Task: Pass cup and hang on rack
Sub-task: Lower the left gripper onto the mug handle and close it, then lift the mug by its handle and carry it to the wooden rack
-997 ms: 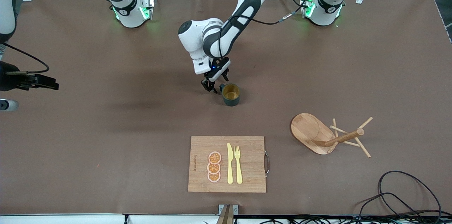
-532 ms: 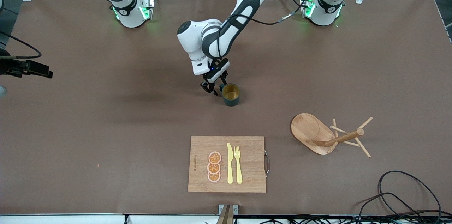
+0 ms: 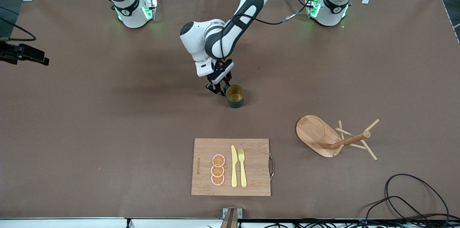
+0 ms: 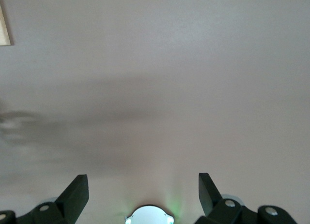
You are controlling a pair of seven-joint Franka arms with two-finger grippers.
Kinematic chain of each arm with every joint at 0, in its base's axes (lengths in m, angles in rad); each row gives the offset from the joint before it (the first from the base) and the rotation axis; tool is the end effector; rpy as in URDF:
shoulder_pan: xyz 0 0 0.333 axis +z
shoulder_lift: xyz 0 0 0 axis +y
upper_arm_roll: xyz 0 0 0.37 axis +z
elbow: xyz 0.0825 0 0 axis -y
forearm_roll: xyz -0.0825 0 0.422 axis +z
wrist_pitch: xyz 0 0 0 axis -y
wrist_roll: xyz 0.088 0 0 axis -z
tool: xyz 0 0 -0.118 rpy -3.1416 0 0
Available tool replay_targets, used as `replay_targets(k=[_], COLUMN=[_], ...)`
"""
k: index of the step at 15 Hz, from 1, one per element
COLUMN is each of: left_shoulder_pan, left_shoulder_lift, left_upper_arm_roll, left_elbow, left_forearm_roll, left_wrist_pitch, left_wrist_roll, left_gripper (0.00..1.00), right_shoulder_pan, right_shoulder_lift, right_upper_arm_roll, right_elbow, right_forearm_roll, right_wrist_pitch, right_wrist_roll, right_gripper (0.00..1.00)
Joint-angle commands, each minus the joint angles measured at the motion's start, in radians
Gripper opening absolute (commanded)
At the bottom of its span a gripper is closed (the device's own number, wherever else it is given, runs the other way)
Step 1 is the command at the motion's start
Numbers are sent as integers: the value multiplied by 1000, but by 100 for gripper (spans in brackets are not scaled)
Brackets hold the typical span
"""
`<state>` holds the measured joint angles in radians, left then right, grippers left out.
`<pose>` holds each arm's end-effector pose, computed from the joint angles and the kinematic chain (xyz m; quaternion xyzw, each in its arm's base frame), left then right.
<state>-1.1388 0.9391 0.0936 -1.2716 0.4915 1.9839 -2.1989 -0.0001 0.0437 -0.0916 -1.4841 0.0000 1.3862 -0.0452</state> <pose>0.4155 -0.6850 0.1760 -0.8728 -0.4056 -0.2540 0.0956 0.5847 -0.0524 0.6705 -0.9972 0.0233 0.0706 0.0028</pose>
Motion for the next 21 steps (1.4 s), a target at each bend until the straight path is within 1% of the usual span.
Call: replay_targets(k=[1,5,7,8,10,12,15,21], left_shoulder_pan=[-12,-12,-12,-12,-12,-9,23,187], left_shoulder_lift=[7,7,7,6,1,-20,-81,-271], left_upper_arm_roll=[11,9,6,2,-3,-6,-5,-3], left_elbow=[28,31,32,32,32,32,32,28], left_forearm_roll=[21,19,18,18,16,15,-23,-261], left_wrist_pitch=[-45,-42,-40,-40,-40,-40,-42,-42], left_wrist_roll=[-2,-2,-2,-1,7,33,91,344], left_gripper=[43,35,28,24,11,3,1,1], right_shoulder_pan=[-3,-3,-3,-3,-1,-3,-3,-3], right_shoulder_lift=[-136,-153,-157,-162,-169,-179,-183,-180], right_upper_arm_roll=[3,3,3,3,3,1,1,3], right_elbow=[-165,-159,-154,-154,-154,-154,-154,-154], right_forearm_roll=[6,3,3,3,3,3,3,3], right_wrist_pitch=[92,86,82,79,77,71,70,67], right_wrist_roll=[5,2,2,2,2,-4,-28,-28], right_gripper=[100,100,100,100,100,100,100,100])
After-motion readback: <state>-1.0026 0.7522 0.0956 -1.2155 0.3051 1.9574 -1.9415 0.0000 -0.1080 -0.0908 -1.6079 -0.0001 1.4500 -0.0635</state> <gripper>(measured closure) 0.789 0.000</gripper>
